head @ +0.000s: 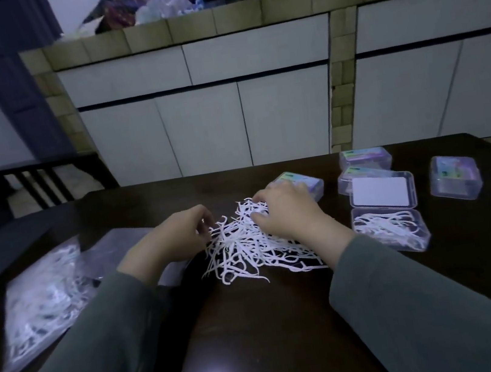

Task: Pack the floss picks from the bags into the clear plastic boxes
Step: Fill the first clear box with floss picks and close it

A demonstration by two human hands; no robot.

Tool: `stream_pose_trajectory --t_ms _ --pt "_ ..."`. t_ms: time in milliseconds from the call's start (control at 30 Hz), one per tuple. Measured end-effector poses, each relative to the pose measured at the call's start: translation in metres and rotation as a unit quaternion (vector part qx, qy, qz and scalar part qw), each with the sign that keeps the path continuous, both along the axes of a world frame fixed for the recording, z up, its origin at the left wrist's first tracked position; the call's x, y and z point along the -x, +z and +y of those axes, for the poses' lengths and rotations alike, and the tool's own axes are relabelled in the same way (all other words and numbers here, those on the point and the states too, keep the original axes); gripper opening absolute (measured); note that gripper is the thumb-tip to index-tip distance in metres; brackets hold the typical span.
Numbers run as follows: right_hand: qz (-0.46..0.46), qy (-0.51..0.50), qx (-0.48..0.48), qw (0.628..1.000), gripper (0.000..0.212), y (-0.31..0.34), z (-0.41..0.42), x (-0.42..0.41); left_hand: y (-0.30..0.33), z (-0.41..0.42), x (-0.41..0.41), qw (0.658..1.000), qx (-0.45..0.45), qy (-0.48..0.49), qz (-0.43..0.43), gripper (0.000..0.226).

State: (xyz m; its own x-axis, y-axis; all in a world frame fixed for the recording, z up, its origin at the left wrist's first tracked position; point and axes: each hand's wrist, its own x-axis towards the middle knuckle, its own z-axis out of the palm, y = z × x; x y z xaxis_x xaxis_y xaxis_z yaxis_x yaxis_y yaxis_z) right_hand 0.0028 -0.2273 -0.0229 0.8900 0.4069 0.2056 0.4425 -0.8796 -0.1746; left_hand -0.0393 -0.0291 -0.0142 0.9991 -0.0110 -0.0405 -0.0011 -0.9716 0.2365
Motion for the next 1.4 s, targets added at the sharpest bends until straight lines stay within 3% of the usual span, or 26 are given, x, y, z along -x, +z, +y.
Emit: stream_pose_trajectory --t_ms 233,433,767,967,1233,1400 --pt "0.015 -0.066 0.083 0.994 0.046 -0.008 0.030 -0.020 -0.006 0.009 -0.007 0.998 -0.049 0.034 0.011 0.035" --pt "0.011 -0.050 0.092 0.995 0.046 -0.014 0.024 -0.020 -0.001 0.005 -0.004 0.996 -0.084 0.031 0.013 0.031" --pt "0.009 -0.026 0.037 0.999 0.042 -0.012 0.011 -0.007 0.003 0.003 0.004 1.000 0.000 -0.010 -0.011 0.026" --pt "0.015 -0.060 0.095 0.994 0.052 -0.009 0.010 -0.005 0.001 0.003 0.004 0.999 -0.031 0.027 -0.004 0.022" --pt "0.038 -0.062 0.090 0.993 0.045 -0.004 0.006 -0.005 -0.005 -0.012 -0.003 0.996 -0.010 0.088 0.033 0.053" --pt "0.056 -0.076 0.087 0.992 0.035 -0.003 0.000 -0.006 -0.007 -0.018 -0.004 0.994 -0.010 0.102 0.032 0.047"
